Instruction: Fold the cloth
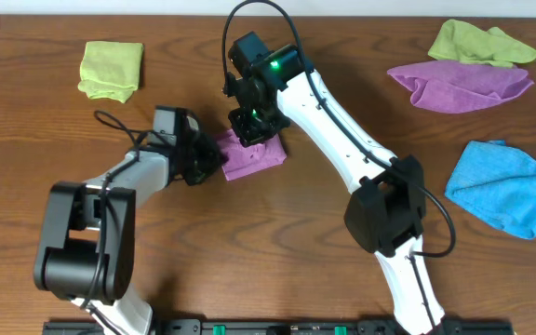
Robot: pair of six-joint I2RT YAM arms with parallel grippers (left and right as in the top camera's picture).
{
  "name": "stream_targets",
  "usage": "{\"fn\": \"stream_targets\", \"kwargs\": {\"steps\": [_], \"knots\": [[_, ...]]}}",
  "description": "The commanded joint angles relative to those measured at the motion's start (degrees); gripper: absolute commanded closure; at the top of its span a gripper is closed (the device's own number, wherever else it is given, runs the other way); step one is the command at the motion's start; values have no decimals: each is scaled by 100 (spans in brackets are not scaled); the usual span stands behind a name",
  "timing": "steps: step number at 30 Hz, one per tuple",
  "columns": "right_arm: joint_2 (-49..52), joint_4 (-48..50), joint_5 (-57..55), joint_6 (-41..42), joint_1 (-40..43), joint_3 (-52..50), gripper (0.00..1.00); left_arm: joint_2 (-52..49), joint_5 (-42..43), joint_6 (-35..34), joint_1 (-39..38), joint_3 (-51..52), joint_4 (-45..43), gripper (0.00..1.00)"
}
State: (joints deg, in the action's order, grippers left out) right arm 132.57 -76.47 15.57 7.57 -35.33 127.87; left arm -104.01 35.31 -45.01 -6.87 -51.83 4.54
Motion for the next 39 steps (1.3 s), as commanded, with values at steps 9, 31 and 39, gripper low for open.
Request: {"fn": "stream_targets", "kwargs": {"steps": [9,31,39], "knots": [[-205,378,-363,-103,11,-264,99,1847,310,426,745,-345,1099,94],[-205,1340,726,-459,-446,-1062,19,3176,-236,953,1143,-345,2540,94],[-221,909,835,-472,-9,-339,99,3051,-1200,1038,1141,-332,2988,85]]}}
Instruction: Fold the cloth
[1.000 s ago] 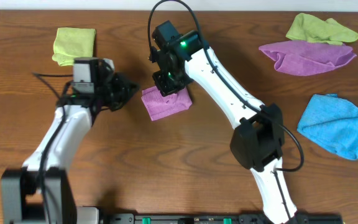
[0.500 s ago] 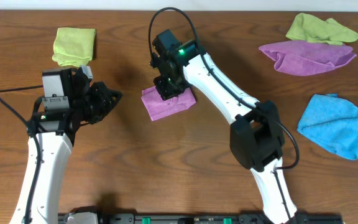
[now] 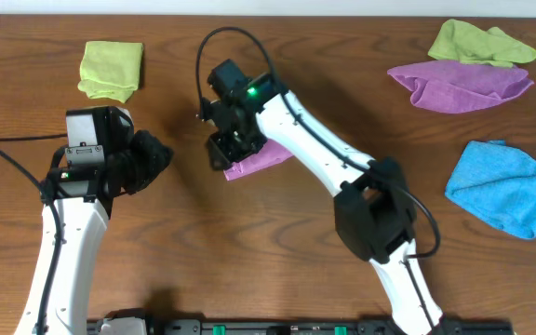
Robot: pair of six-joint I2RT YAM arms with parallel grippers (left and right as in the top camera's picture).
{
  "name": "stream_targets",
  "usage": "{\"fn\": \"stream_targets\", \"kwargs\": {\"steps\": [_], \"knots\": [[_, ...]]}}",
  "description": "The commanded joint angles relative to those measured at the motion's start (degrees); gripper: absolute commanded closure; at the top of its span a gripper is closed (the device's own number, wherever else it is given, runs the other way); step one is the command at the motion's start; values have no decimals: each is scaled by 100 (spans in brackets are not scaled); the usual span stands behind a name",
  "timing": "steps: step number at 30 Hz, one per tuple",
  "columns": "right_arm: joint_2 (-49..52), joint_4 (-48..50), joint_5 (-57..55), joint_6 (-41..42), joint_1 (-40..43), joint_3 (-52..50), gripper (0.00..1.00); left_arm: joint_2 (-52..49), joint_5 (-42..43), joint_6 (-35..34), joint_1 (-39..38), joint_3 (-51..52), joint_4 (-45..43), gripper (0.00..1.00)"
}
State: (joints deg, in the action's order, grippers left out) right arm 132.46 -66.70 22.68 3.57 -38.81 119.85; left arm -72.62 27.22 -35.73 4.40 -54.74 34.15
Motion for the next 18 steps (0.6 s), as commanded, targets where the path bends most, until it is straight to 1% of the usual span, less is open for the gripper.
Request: {"fn": "stream_targets", "kwargs": {"steps": [1,2,6,9,11,12,14,15,16,18], "knots": [[-223,-175,111,-81,474,664,99,-168,-389,107,7,-37,22,83],[-254,-234,105,-127,603,824,99,-284,-387,107,7,-37,24,80],[-291,-376,-496,-149,1005,977,99,-804,-372,109,-9,-37,31,80],[-157,-448,-590,-76,1141,691,98,-1327,-354,105,-190,-35,-118,82],[-129,-439,-551,-61,1141,503,99,-1609,-227,103,-343,-37,-306,83],[-129,-431,-551,-61,1113,389,99,-1770,-114,79,-442,-37,-452,81],[-129,-415,-527,-63,1047,201,99,-1971,-4,4,-566,-37,-671,73],[-129,-398,-529,-63,1014,116,99,-2052,-2,-52,-616,-35,-750,65],[-129,-365,-529,-63,975,13,99,-2149,2,-72,-669,-37,-844,54],[-129,-245,-531,-66,911,-179,99,-2337,4,-179,-741,-35,-984,52]]}}
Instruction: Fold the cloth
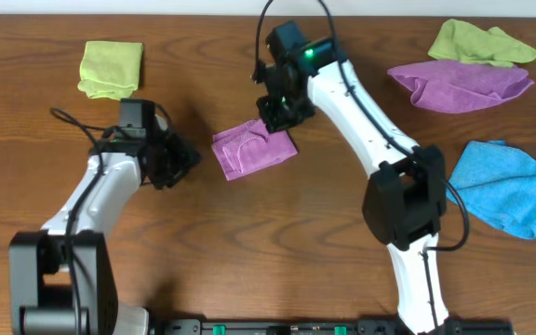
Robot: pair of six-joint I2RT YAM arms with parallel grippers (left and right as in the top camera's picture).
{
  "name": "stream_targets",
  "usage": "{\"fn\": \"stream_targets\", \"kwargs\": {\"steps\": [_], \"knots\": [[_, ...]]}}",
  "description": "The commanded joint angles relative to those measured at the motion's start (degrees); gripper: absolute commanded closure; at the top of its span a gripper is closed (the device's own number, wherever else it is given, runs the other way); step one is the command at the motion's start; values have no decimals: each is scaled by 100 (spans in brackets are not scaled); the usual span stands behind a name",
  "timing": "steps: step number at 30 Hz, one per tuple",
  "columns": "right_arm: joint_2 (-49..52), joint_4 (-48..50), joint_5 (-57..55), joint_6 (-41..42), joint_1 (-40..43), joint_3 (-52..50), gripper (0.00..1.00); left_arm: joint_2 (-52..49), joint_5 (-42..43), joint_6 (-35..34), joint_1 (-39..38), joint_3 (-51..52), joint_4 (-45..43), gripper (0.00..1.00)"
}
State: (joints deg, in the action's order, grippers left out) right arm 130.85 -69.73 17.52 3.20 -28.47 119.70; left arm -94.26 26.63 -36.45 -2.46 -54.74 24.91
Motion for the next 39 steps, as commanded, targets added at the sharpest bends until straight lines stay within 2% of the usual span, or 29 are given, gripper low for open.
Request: {"fn": "stream_targets", "kwargs": {"steps": [1,14,39], "knots": [[35,149,-15,-28,-142,-275,99,-304,96,-203,-90,-35,-160,51],[44,828,-83,-28,-177,-903,98,-1045,796,-739,-262,-37,-1198,55],[391,1456,94,61,-769,-994,99,-1045,621,-752,-260,-37,-1207,53]]}}
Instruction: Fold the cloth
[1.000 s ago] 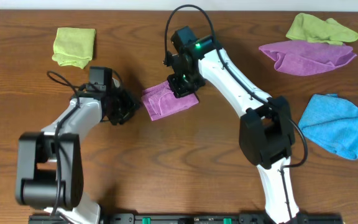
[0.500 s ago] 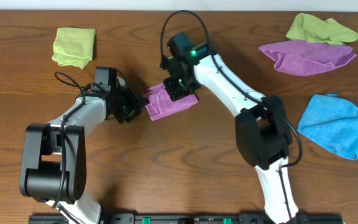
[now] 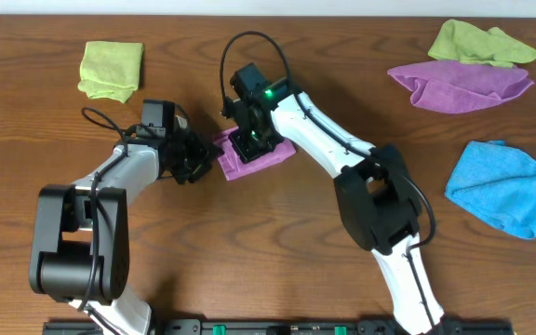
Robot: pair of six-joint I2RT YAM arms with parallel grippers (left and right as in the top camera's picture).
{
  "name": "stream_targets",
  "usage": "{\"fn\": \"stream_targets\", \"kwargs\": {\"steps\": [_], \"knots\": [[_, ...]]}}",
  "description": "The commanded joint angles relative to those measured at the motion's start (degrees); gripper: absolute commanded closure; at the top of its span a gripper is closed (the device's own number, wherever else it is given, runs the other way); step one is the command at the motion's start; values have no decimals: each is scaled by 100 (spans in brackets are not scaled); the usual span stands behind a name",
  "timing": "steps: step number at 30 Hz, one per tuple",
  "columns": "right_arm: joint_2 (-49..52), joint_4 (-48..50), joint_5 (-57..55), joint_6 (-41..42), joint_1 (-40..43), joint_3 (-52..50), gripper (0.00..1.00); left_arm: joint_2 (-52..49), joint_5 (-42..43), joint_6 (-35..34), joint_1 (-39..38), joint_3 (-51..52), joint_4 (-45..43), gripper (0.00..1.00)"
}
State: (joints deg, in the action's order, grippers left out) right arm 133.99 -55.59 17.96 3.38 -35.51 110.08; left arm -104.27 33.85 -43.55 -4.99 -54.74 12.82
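A small folded purple cloth (image 3: 266, 157) lies on the wooden table, left of centre. My right gripper (image 3: 247, 141) points down over the cloth's upper left part, and its body hides the jaws. My left gripper (image 3: 204, 160) reaches in from the left, its tips at the cloth's left edge. The overhead view does not show whether either gripper holds the fabric.
A folded yellow-green cloth (image 3: 112, 69) lies at the far left. At the far right are a crumpled green cloth (image 3: 480, 42) and a loose purple cloth (image 3: 461, 84), with a blue cloth (image 3: 501, 187) nearer the front.
My right gripper was beyond the cloth's far right corner and is now over its upper left part. My left gripper has moved right, up to the cloth's left edge. The cloth looks narrower.
First both grippers were at the purple cloth, left at its edge and right on top. Then the left arm was drawn back while the right stayed over the cloth. Then both were clear of the flat cloth. Now both are back at it.
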Motion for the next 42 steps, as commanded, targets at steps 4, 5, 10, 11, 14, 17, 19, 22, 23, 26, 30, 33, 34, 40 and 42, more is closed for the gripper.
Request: {"fn": "stream_targets", "kwargs": {"steps": [4,5,10,11,14,17,19,22,23,26,30,33,34,40,42], "knots": [[31,-57,245,42,-52,140,99,-44,-98,-42,-7,-37,2,53],[-22,-153,363,42,-11,293,99,-44,-96,-42,-7,-37,2,53],[-323,-649,190,35,234,1067,99,-44,-76,-42,-7,-37,0,44],[-385,-708,103,37,323,1154,99,-44,-76,-42,-7,-37,0,41],[-437,-820,-107,68,726,1172,98,-44,-31,-33,-9,-37,-2,32],[-284,-857,-127,136,1110,1062,98,-44,66,-9,-9,-35,-50,16],[-173,-817,-127,238,1311,979,99,-44,221,68,-9,-37,-155,5],[87,-820,-122,264,1504,966,98,-44,365,92,-9,-37,-238,2],[157,-828,-116,282,1530,966,98,-44,365,98,-7,-37,-234,3],[326,-831,-103,282,1526,966,98,-44,354,116,-7,-35,-142,2],[466,-837,-105,282,1453,966,98,-44,177,116,11,-37,326,8],[490,-826,-107,280,1449,964,98,-44,118,111,57,-37,625,9],[490,-804,-109,278,1453,964,98,-44,122,111,68,-37,645,10],[507,-776,-258,251,1443,962,98,-7,570,92,223,-37,645,13],[533,-789,-273,251,1443,957,98,35,758,96,289,-37,643,13]]}}
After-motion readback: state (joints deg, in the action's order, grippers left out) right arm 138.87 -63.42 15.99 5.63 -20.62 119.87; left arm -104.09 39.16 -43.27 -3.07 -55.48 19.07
